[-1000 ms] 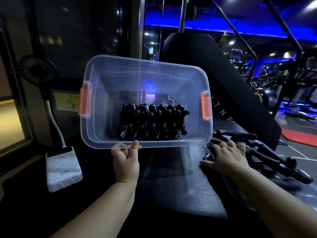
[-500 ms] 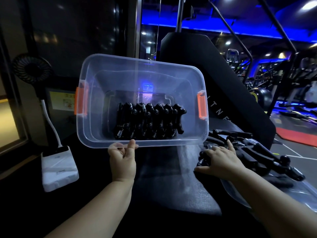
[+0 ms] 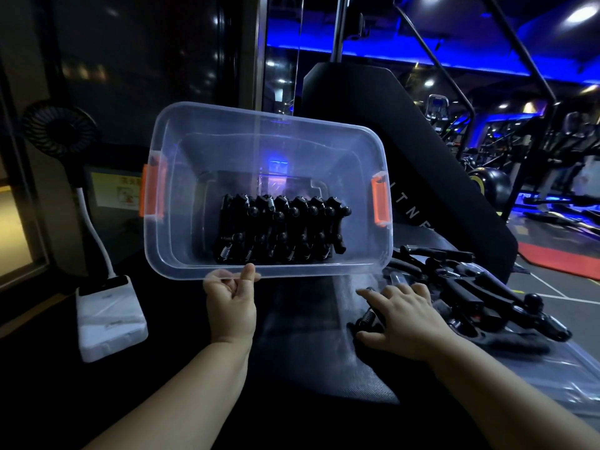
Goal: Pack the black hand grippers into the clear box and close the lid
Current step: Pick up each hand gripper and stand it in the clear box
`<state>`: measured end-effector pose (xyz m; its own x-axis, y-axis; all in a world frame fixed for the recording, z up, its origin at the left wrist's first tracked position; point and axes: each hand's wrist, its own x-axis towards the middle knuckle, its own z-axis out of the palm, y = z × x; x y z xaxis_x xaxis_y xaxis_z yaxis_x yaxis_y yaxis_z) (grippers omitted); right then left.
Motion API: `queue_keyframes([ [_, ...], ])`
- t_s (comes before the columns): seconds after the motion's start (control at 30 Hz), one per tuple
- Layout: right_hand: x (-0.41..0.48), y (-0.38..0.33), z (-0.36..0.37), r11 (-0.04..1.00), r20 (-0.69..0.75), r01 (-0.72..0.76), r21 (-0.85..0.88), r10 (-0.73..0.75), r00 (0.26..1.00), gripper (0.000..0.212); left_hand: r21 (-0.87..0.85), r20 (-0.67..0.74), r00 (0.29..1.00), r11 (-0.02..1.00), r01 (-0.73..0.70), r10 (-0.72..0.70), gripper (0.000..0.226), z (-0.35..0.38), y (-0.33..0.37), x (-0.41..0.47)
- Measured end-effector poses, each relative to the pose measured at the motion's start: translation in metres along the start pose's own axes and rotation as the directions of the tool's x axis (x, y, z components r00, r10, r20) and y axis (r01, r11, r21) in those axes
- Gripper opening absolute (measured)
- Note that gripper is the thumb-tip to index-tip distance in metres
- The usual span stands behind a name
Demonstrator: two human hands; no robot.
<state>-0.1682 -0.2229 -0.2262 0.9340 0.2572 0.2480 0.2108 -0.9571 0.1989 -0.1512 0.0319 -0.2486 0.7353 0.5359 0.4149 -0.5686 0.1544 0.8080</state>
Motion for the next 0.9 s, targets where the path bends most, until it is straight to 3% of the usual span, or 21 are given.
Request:
queue_keyframes([
  [0.23, -0.008, -0.005, -0.005, 0.992, -0.105, 0.041, 0.119, -0.029, 0.994, 0.114, 0.009, -0.008, 1.0, 1.0, 0.012, -0.012, 0.026, 0.0, 0.0, -0.001],
  [0.4, -0.012, -0.006, -0.005, 0.96, -0.243, 0.032, 0.277, 0.038, 0.969, 0.109, -0.004, -0.011, 1.0, 1.0, 0.024, -0.024, 0.027, 0.001, 0.001, 0.0],
  [0.5, -0.011, -0.008, -0.003, 0.903, -0.359, 0.041, 0.429, 0.129, 0.924, 0.101, 0.003, -0.013, 1.0, 1.0, 0.017, -0.017, 0.028, 0.0, 0.002, -0.001],
  [0.6, -0.01, -0.014, -0.01, 0.832, -0.378, 0.064, 0.551, 0.18, 0.908, 0.095, 0.016, -0.021, 1.0, 1.0, 0.016, -0.016, 0.026, 0.0, 0.003, -0.001],
  [0.77, -0.005, -0.033, -0.022, 0.568, -0.291, 0.062, 0.821, 0.322, 0.901, 0.087, 0.016, -0.02, 1.0, 1.0, 0.018, -0.017, 0.021, 0.001, 0.003, -0.001],
  [0.9, 0.0, -0.046, -0.028, 0.315, -0.198, 0.083, 0.945, 0.351, 0.915, 0.078, 0.011, -0.023, 0.999, 1.0, 0.024, -0.024, 0.025, 0.001, 0.004, -0.001],
])
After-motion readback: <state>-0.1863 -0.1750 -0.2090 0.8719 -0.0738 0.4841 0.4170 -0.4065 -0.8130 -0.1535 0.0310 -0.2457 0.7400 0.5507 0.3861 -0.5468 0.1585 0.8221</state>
